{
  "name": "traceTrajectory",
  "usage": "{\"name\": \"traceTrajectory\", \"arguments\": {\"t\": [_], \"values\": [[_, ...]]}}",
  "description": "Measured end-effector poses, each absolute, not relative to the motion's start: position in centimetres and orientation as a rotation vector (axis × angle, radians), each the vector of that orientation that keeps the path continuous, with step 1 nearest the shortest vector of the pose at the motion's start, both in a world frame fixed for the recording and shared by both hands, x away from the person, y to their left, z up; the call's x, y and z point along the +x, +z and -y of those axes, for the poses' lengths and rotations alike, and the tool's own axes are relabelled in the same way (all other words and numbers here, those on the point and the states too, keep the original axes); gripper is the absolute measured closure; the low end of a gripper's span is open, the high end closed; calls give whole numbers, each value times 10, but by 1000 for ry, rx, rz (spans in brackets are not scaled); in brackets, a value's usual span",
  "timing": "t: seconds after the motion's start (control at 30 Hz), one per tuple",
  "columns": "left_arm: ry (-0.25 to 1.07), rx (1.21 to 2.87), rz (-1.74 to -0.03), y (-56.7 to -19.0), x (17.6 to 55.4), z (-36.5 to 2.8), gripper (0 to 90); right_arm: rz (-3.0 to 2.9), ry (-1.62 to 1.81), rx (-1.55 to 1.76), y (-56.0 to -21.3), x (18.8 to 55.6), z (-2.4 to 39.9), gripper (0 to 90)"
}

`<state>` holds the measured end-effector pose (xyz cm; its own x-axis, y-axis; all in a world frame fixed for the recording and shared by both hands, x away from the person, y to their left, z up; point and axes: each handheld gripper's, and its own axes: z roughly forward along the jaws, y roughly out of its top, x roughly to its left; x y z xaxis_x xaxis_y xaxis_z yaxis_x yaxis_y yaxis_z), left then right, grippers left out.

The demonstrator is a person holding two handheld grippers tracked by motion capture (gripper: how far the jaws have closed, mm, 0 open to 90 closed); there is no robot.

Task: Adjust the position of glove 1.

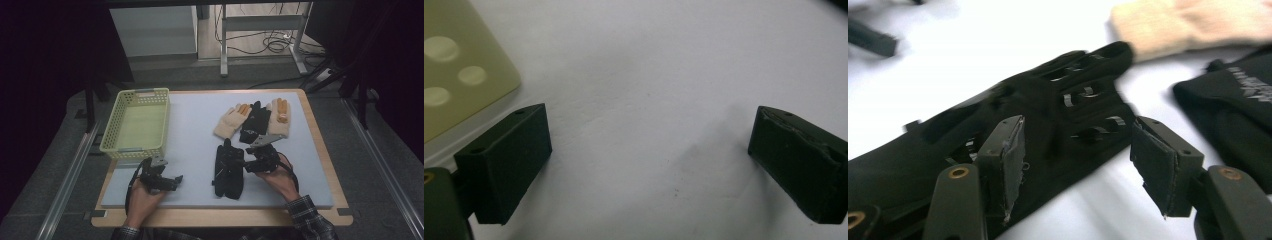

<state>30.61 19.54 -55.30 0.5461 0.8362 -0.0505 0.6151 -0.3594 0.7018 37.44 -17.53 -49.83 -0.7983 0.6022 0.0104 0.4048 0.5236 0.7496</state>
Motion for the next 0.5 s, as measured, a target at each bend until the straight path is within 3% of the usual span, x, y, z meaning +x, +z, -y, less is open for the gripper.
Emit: {"name": "traceTrajectory", "arguments": {"t": [0.27,0.5], "values": [[416,2100,-1165,-553,306,-195,38,-2451,1083,898,-494,398,190,387],[416,2099,-1165,-553,306,-195,38,-2389,1037,916,-489,431,200,451]]}}
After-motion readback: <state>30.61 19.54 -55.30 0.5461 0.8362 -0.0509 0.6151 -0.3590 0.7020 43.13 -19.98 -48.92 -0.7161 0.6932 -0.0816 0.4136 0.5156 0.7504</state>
